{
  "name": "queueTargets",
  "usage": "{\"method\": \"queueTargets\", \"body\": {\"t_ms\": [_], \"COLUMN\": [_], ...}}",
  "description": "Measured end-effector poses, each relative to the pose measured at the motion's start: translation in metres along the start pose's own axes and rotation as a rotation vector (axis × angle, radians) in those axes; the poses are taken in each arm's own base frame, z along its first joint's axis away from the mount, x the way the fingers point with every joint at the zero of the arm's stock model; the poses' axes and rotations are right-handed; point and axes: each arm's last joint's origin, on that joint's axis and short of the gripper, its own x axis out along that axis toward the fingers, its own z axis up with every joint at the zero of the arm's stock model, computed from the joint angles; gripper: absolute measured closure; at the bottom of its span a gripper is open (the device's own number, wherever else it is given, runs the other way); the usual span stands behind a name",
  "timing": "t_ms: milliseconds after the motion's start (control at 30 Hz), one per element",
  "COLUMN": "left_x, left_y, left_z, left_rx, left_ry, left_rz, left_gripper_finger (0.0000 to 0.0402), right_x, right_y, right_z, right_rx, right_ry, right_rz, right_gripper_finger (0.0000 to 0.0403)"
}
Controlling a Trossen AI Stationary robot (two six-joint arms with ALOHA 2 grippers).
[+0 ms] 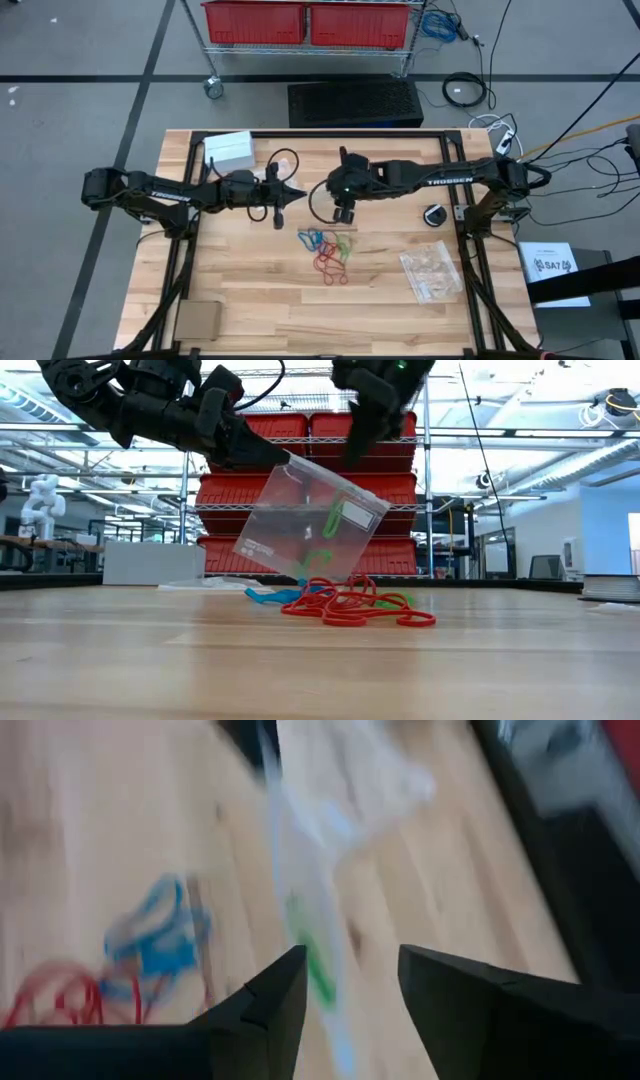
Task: Sort rubber bands
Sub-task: Put the green rubber band into the top right transparent zip lock bag
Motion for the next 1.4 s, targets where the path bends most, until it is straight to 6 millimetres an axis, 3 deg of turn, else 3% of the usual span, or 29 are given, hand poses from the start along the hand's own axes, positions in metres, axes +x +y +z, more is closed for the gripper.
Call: {"method": "queueTargets", "body": {"t_ms": [167,267,500,700,900,1000,1200,1400], "left_x": [-0.002,-0.009,-0.028,-0.032,-0.033,-0.033,-0.034,-0.034], "left_y": [0.0,0.003,0.01,0.012,0.011,0.011,0.011,0.011], "left_z": [-0.001,-0.009,-0.019,-0.019,-0.017,-0.017,-0.016,-0.016], "left_rx": [0.001,0.001,-0.05,-0.04,-0.026,-0.026,-0.025,-0.027], "left_ry": [-0.042,-0.116,-0.307,-0.35,-0.379,-0.378,-0.384,-0.385], "left_rz": [0.007,0.015,-0.034,-0.059,-0.088,-0.088,-0.085,-0.078], "left_gripper_finger": [0.0401,0.0401,0.0401,0.0401,0.0401,0.0401,0.0401,0.0401], "right_x": [-0.003,-0.019,-0.044,-0.031,-0.019,-0.016,-0.02,-0.015], "right_y": [0.012,0.014,0.008,0.005,0.007,0.007,0.007,0.006], "right_z": [-0.018,-0.024,-0.043,-0.071,-0.083,-0.082,-0.074,-0.072], "right_rx": [-0.012,0.003,0.089,0.16,0.162,0.154,0.131,0.14], "right_ry": [0.091,0.086,-0.083,-0.296,-0.512,-0.528,-0.618,-0.603], "right_rz": [0.013,0.007,0.001,0.033,0.055,0.05,0.052,0.048], "right_gripper_finger": [0.025,0.025,0.025,0.025,0.0253,0.0277,0.0391,0.04]}}
